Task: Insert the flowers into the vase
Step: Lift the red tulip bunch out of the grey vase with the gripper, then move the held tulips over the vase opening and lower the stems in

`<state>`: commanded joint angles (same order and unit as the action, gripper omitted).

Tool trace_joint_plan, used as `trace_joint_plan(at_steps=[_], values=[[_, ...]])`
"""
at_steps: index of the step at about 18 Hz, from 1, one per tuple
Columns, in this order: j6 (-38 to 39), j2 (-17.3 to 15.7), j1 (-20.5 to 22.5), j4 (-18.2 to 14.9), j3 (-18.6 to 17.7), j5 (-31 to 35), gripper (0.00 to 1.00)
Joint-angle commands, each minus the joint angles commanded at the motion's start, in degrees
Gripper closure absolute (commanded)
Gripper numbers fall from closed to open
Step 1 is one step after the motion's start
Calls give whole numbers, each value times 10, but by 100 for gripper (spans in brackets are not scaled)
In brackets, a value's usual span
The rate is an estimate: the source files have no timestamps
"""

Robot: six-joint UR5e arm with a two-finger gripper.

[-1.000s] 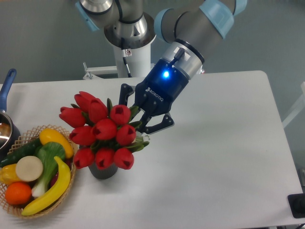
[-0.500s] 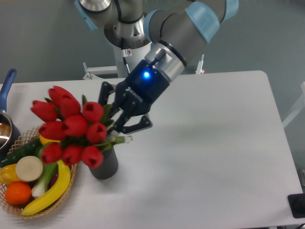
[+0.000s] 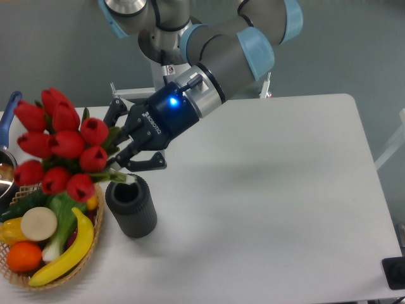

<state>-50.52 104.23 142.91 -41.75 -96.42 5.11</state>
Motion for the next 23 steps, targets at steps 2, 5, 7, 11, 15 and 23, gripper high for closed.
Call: trace_joint_plan(at_steps=[2,5,7,11,15,23], values=[[-28,11,1,0,0,-21,72],[-62,30,1,0,-5,-30,72],[-73,30,2,0,-14,-30,72],[-106,44,6,0,-21,-34,72],[-107,45,18,0,-28,-48,72],[-135,31,29,1,-91,-58,72]])
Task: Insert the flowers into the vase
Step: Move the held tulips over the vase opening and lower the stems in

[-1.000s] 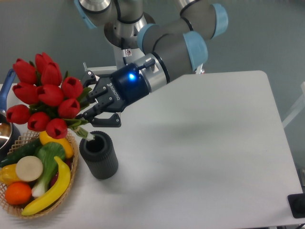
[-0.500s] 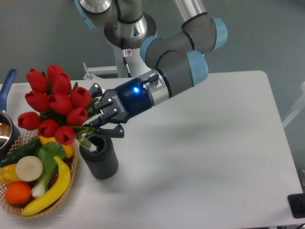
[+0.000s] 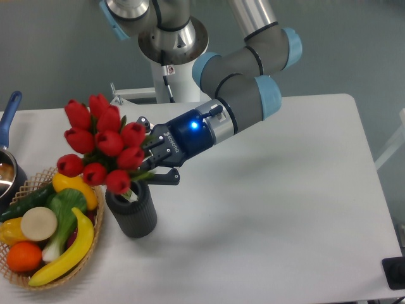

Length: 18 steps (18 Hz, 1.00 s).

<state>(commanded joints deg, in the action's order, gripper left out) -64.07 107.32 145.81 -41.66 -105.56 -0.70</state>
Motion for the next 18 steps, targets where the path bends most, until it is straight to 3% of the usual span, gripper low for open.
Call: trace_joint_plan(at_steps=[4,6,13,18], values=[[0,-7,-2,-1,-2,-7,74],[4,-13,-2,-1,-4,-8,81],[2,-17,-3,-1,2,-10,80],[0,-10,0,-2,27,-11,80]])
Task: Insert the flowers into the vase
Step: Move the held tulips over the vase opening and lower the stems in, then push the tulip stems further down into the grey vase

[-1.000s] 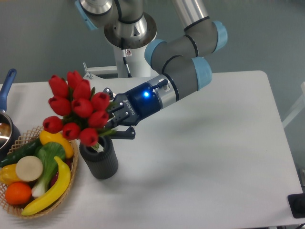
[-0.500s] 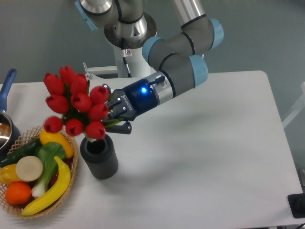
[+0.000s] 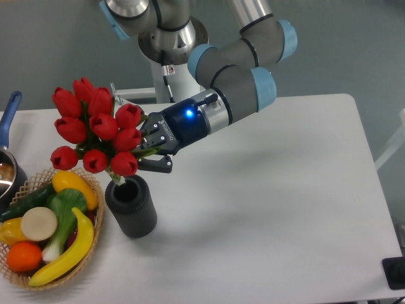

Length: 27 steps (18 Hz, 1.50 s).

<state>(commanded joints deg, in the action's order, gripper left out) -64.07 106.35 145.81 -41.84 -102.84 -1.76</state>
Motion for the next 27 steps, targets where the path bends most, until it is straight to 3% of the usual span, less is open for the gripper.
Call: trace_joint_plan(at_steps=[12,27], values=[[-25,23,0,1,4,1,79],[-56,27,-1,2,-31,2,79]])
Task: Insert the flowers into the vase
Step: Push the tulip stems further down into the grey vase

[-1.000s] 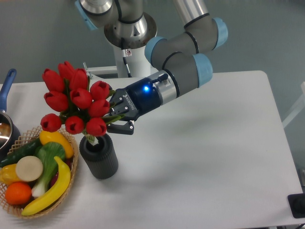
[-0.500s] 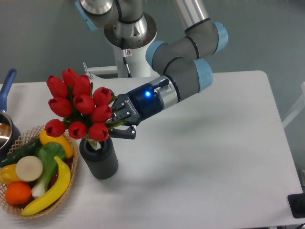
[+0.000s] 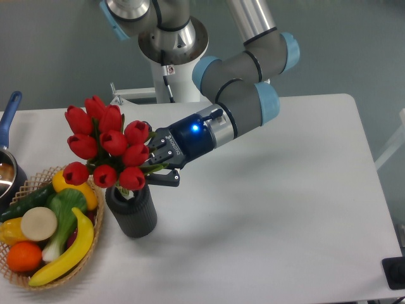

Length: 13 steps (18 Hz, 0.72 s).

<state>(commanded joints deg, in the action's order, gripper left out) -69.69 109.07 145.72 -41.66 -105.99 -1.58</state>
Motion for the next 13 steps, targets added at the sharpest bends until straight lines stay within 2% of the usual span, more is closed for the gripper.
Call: trace_joint_plan(at_steps=[7,13], values=[[-31,0,-3,0,-31,0,78],[-40,10,2,0,-37,1,78]])
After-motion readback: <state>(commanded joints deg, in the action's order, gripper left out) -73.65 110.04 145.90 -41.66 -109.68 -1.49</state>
